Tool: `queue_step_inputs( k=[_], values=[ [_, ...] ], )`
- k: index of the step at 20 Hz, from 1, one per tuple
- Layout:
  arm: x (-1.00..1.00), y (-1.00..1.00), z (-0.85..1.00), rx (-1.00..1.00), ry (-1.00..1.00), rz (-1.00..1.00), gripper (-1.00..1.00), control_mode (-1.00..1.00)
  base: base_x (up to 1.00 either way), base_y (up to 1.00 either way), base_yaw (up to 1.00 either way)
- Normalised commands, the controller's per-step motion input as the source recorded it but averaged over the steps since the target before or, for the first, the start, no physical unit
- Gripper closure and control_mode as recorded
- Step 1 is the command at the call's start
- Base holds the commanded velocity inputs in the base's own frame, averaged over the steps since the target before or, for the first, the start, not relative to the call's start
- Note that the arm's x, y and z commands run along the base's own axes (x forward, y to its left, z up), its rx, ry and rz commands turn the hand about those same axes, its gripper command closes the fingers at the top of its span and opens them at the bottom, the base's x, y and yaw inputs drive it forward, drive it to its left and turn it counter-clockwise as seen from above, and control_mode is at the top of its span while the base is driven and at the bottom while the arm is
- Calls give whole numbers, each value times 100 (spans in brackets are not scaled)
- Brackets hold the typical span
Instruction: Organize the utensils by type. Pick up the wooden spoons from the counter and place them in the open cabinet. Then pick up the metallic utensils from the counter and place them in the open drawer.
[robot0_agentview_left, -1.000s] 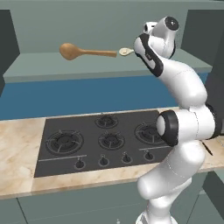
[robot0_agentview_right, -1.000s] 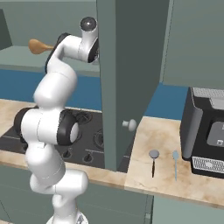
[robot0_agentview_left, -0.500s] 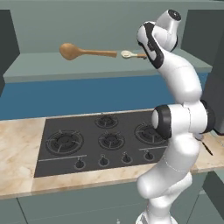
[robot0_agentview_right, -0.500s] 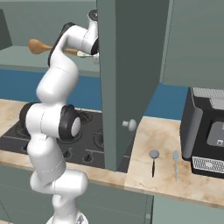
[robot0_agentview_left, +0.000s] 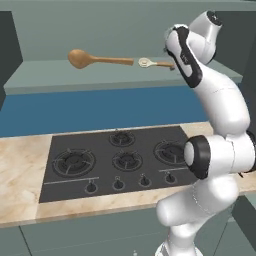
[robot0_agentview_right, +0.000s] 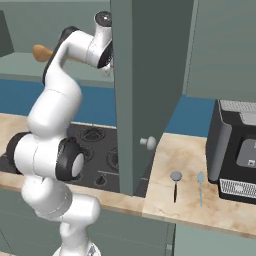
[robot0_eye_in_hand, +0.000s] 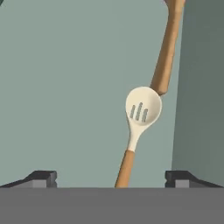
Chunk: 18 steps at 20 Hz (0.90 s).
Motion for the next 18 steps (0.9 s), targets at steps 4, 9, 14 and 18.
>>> queue_step_inputs(
  k=[4,9,14,18],
  values=[
    [-74,0,26,0,-36,-2,-100,-100,0,0,0],
    [-88,0,14,0,-12,-6,-100,-100,0,0,0],
    [-84,1,9,0,0,-20,-100,-100,0,0,0],
    [-85,0,5,0,0,-34,-100,-100,0,0,0]
  ],
)
